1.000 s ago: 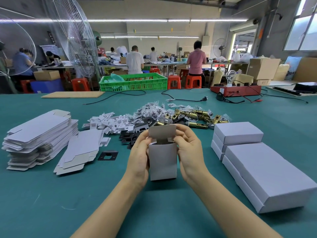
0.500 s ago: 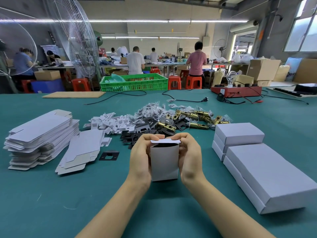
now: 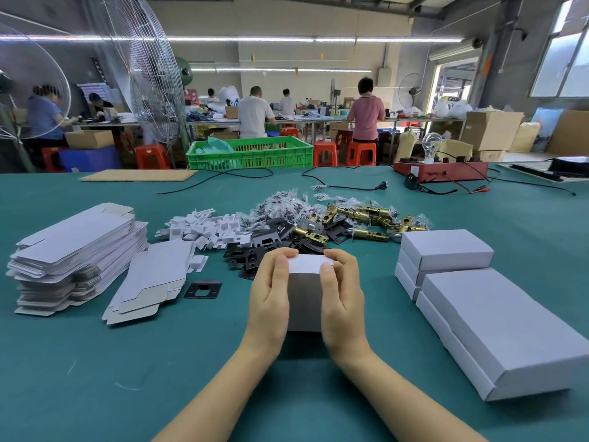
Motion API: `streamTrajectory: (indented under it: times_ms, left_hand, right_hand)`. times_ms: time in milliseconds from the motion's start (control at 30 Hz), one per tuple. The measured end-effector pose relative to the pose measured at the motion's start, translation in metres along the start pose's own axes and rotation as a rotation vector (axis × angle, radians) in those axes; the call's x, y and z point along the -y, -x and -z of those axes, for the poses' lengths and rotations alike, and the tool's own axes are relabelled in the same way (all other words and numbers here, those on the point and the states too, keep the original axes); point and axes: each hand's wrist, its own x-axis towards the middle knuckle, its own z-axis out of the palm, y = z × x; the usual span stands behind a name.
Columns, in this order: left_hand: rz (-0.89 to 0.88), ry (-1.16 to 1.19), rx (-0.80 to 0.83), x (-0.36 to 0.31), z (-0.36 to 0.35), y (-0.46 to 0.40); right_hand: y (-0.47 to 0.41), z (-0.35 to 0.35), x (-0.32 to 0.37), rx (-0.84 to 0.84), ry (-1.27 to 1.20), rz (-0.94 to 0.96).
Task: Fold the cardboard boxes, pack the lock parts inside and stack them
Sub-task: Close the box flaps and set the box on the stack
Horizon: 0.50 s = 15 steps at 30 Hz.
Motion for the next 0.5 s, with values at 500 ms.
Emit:
streamTrajectory:
  times_ms: [500]
  left_hand:
    - [-0.124,-0.111,0.007,0.0059,0.0018,0.0018]
  right_hand:
    - [-0.0015,-0.0002,-0.0026,-0.013,0.138,0.083]
